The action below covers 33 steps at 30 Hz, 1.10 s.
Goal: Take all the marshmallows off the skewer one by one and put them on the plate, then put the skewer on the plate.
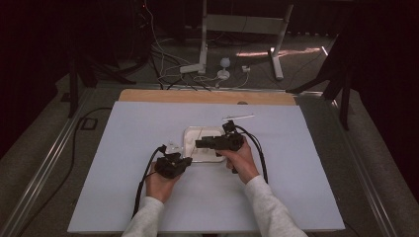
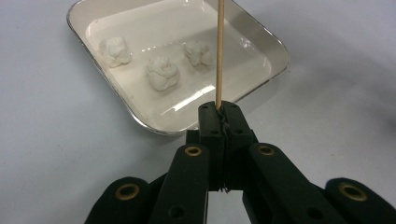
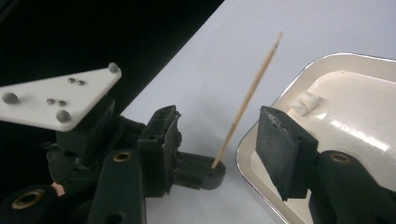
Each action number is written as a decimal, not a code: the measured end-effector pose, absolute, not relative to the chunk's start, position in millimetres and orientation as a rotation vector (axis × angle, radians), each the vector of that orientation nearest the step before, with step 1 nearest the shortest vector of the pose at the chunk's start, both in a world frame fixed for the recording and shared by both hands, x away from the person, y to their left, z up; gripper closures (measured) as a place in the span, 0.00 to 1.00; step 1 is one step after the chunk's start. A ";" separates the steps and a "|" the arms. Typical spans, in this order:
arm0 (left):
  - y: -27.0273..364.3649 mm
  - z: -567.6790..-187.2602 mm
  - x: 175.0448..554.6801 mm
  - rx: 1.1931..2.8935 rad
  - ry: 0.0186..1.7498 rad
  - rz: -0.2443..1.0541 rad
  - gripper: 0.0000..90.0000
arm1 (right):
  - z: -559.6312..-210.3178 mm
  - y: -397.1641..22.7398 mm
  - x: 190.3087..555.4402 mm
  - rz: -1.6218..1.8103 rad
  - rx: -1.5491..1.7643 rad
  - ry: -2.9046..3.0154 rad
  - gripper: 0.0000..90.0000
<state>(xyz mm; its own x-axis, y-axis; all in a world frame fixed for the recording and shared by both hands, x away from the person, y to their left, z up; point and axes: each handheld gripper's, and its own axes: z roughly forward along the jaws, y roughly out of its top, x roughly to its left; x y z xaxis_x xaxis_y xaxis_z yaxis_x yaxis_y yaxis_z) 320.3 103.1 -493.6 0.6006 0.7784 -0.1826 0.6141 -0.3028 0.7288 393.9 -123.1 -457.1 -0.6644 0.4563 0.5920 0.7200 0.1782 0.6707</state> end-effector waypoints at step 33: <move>80.9 -507.2 359.0 1.992 1.253 0.233 0.99 | -459.3 -162.6 381.5 -1.617 -1.220 -2.276 0.34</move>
